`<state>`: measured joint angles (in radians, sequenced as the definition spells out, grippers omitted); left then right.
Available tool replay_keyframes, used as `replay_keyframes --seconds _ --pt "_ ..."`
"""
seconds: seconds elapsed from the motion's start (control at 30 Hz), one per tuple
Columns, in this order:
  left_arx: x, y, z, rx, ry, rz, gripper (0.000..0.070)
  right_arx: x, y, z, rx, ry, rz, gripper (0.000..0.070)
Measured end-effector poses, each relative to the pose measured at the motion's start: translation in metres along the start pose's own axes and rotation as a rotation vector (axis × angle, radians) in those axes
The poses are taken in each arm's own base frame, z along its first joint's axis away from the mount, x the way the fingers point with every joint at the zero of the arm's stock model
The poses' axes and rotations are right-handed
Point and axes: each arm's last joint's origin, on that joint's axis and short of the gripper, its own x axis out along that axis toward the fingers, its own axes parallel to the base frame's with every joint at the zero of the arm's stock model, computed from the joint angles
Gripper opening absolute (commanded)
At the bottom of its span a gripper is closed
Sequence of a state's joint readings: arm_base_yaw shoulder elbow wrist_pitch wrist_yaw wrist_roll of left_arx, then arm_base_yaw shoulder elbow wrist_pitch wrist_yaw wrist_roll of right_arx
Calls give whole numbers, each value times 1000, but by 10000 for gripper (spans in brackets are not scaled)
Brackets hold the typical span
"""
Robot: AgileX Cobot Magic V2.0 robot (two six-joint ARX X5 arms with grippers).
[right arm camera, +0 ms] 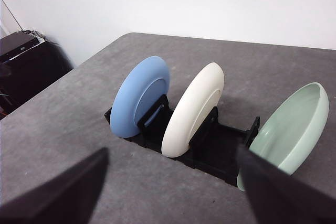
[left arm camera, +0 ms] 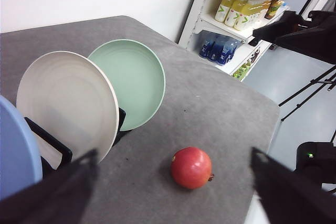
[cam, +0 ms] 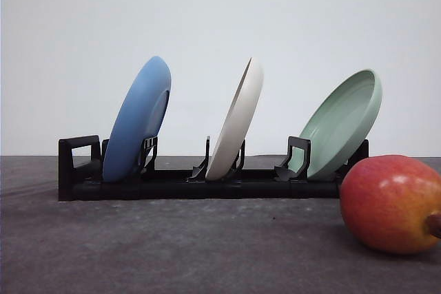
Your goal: Place pomegranate in white plate
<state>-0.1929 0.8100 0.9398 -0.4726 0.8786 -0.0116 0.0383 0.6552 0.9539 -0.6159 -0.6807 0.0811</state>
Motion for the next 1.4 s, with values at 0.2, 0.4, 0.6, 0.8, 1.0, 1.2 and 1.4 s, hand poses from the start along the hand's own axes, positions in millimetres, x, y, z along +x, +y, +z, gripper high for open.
replay_keyframes --seconds 0.2,0.4,0.6,0.8,1.0,1.2,1.4 --pt "16 8 0 -13 29 14 631 0 0 0 1 0 0 569" --pt "55 19 -2 -67 90 34 631 0 0 0 12 1 2 569" --pt "114 26 -2 -106 236 81 631 1 1 0 11 3 9 569" --pt "171 25 20 -65 316 213 631 1 1 0 11 4 10 569" --pt "225 34 26 -57 388 246 631 1 1 -1 14 7 10 569" --pt "258 46 8 -66 450 256 628 1 1 -3 29 26 8 569" --pt "266 51 1 -57 457 279 626 1 1 -4 35 34 8 569"
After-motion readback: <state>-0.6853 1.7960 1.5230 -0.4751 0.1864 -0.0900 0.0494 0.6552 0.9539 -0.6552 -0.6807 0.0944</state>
